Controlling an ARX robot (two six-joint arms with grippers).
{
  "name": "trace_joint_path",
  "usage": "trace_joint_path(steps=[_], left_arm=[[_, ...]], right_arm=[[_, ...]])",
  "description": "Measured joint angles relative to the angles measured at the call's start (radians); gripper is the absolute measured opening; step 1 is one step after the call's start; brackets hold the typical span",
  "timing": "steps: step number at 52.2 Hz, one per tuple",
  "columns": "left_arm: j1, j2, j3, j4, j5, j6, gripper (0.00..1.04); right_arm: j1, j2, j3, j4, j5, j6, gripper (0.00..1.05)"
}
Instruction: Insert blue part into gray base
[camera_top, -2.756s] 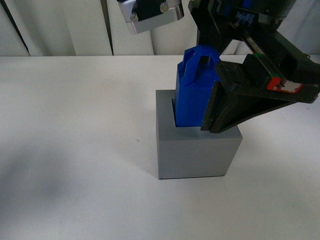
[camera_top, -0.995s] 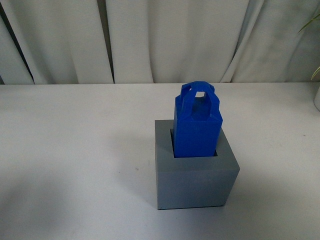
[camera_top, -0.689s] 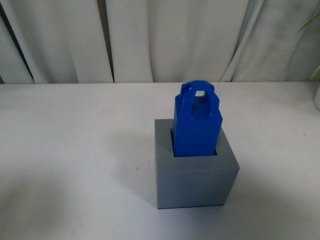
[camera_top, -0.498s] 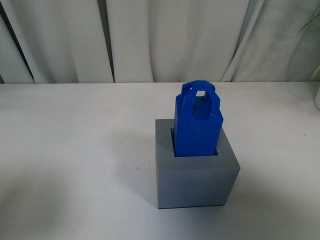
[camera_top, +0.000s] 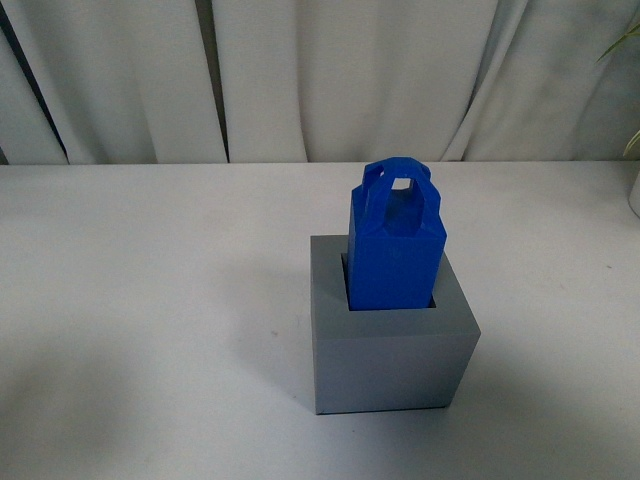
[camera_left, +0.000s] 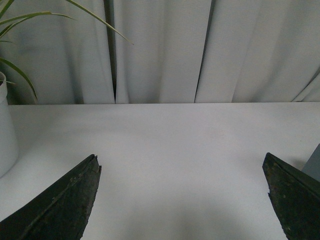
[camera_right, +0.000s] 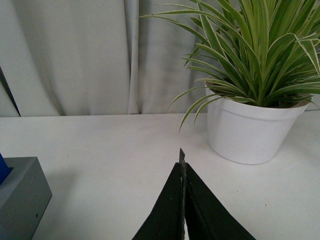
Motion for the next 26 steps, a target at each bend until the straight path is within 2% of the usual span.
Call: trace_joint_path(steps=[13,18,25,26], left_arm=[[0.0,0.0,0.0,0.0,0.0,0.0,0.99],[0.0,0.0,0.0,0.0,0.0,0.0,0.99],[0.0,0.0,0.0,0.0,0.0,0.0,0.99],[0.0,0.0,0.0,0.0,0.0,0.0,0.99]], right_arm=[[0.0,-0.059,0.0,-0.06,0.0,0.0,0.02],[0.0,-0.205,0.001,-0.229,-0.001,0.0,0.02],[0.0,-0.227,0.001,-0.234,-0.001,-0.001,0.02],[0.0,-0.227,0.001,-0.234,-0.001,0.0,0.06]])
